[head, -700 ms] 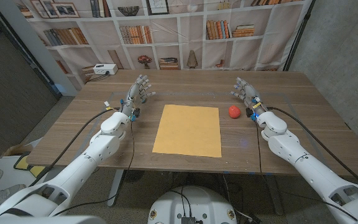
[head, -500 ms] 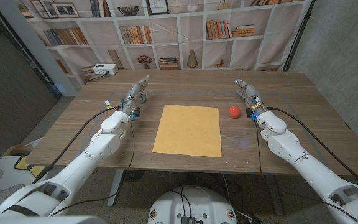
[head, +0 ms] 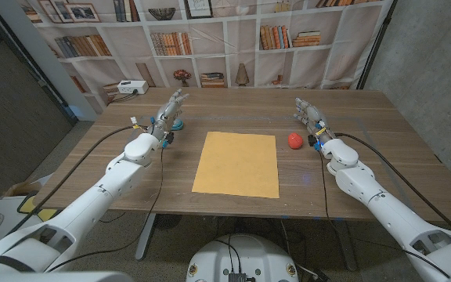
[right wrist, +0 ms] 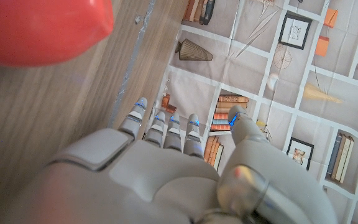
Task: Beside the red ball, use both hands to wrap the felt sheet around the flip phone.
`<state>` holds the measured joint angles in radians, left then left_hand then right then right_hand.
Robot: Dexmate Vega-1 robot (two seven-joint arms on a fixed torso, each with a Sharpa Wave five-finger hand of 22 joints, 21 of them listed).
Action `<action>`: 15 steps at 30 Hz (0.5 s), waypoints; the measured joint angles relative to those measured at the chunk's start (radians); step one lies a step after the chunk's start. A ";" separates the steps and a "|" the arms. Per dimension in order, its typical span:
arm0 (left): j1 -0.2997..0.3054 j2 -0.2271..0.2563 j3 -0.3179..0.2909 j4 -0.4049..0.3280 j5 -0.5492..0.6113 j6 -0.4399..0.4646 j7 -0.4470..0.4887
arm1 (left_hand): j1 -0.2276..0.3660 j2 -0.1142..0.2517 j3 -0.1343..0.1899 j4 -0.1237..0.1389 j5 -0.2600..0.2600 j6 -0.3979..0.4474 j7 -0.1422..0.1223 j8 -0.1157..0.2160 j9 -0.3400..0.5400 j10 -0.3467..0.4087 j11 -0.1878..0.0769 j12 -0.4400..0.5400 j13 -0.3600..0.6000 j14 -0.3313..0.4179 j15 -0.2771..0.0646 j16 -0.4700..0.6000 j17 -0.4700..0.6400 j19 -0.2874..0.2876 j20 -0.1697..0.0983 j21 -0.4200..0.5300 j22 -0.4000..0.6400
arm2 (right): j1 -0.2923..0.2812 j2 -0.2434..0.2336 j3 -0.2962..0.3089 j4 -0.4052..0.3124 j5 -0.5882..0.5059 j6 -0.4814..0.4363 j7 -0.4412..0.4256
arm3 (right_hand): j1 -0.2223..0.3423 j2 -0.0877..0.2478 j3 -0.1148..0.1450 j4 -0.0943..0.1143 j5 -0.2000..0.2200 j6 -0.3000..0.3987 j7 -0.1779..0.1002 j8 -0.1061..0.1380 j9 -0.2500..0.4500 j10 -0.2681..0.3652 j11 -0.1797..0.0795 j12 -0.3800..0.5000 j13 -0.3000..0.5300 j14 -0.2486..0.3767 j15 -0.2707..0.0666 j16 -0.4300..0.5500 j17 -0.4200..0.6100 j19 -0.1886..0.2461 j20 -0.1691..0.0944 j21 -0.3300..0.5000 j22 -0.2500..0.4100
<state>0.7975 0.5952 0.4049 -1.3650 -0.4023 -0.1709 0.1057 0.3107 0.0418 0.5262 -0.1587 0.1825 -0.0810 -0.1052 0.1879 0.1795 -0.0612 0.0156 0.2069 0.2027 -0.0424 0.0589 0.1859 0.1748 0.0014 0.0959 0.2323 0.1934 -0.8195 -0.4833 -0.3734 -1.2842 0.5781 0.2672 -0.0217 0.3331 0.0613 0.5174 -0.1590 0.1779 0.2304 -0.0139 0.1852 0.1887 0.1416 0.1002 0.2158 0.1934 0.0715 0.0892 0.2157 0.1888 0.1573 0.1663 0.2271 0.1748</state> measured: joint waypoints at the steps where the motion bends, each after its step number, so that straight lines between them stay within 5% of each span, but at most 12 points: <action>1: 0.002 0.037 0.006 -0.039 0.020 0.019 0.010 | 0.009 -0.002 0.000 0.000 0.000 0.000 0.000 0.000 0.001 -0.005 -0.005 0.000 0.000 0.004 -0.004 0.000 0.000 0.000 0.000 0.000 0.000 | 0.001 0.001 -0.001 0.002 -0.006 0.005 0.003 | 0.000 0.000 0.000 0.000 0.000 0.000 0.000 0.000 0.000 0.000 0.000 0.000 0.000 0.000 0.000 0.000 0.000 0.000 0.000 0.000 0.000; 4: 0.002 0.037 0.006 -0.039 0.055 0.053 0.020 | 0.019 -0.004 0.003 -0.003 0.000 -0.017 0.002 0.000 0.005 -0.018 -0.018 -0.003 0.000 0.001 -0.010 0.000 0.003 -0.006 -0.005 0.000 0.000 | 0.004 0.006 -0.004 0.009 -0.011 0.012 0.008 | 0.000 0.000 0.000 0.000 0.000 0.004 0.004 0.004 0.000 0.007 0.007 0.000 0.000 0.006 0.002 0.008 0.000 0.000 0.000 0.000 0.000; 5: 0.003 0.093 0.013 -0.095 0.076 0.077 0.021 | 0.019 -0.004 0.003 -0.003 0.000 -0.018 0.003 0.000 0.005 -0.021 -0.021 -0.004 0.000 0.000 -0.011 0.000 0.005 -0.008 -0.003 0.000 0.000 | 0.005 0.007 -0.005 0.012 -0.011 0.012 0.008 | 0.000 0.000 0.000 0.000 0.000 0.005 0.005 0.004 0.000 0.007 0.007 0.000 0.000 0.007 0.003 0.008 0.000 0.000 0.000 0.000 0.000; 11: 0.003 0.093 0.013 -0.095 0.139 0.176 0.018 | 0.055 -0.014 0.006 -0.014 0.000 -0.008 0.002 0.010 0.005 -0.025 -0.037 -0.002 0.004 -0.003 -0.019 0.000 0.005 -0.020 -0.001 -0.008 0.005 | 0.007 0.015 -0.008 0.023 -0.011 0.012 0.008 | 0.000 0.000 -0.004 0.004 0.000 0.006 0.005 0.004 0.000 0.012 0.012 0.000 0.000 0.012 0.008 0.008 0.000 0.005 -0.005 0.000 0.000; 12: -0.006 0.191 0.028 -0.193 0.155 0.201 0.019 | 0.061 -0.021 0.007 -0.015 0.000 0.003 0.002 0.016 0.005 -0.015 -0.039 0.005 0.005 0.003 -0.025 0.000 0.005 -0.019 -0.001 -0.008 0.005 | 0.007 0.017 -0.008 0.026 -0.016 0.024 0.018 | 0.000 0.000 -0.004 0.004 0.000 0.008 0.003 0.004 0.000 0.012 0.012 0.000 0.000 0.015 0.011 0.008 0.000 0.005 -0.005 0.000 0.000; 15: -0.014 0.230 0.044 -0.248 0.203 0.278 0.031 | 0.083 -0.031 0.007 -0.015 -0.003 0.032 0.002 0.027 0.005 0.014 -0.040 0.017 0.007 0.026 -0.027 0.008 0.005 -0.005 0.014 -0.004 0.005 | 0.008 0.021 -0.009 0.032 -0.017 0.030 0.021 | 0.000 0.000 -0.004 0.004 0.000 0.009 0.001 0.004 0.000 0.018 0.007 0.000 0.000 0.016 0.012 0.008 0.001 0.005 -0.005 0.000 0.000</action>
<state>0.7831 0.8251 0.4489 -1.6125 -0.1991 0.1066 0.1364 0.3933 0.0106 0.5333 -0.1741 0.1794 -0.0489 -0.1029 0.2150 0.1842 -0.0473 -0.0245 0.2241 0.2101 -0.0168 0.0318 0.1937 0.1795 -0.0033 0.1095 0.2285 0.1980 -0.8118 -0.4625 -0.3819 -1.2521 0.5614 0.2975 -0.0009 0.3329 0.0615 0.5130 -0.1545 0.1779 0.2397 -0.0125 0.1889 0.1885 0.1596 0.1071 0.2158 0.1933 0.0878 0.1015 0.2233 0.1899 0.1622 0.1614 0.2271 0.1747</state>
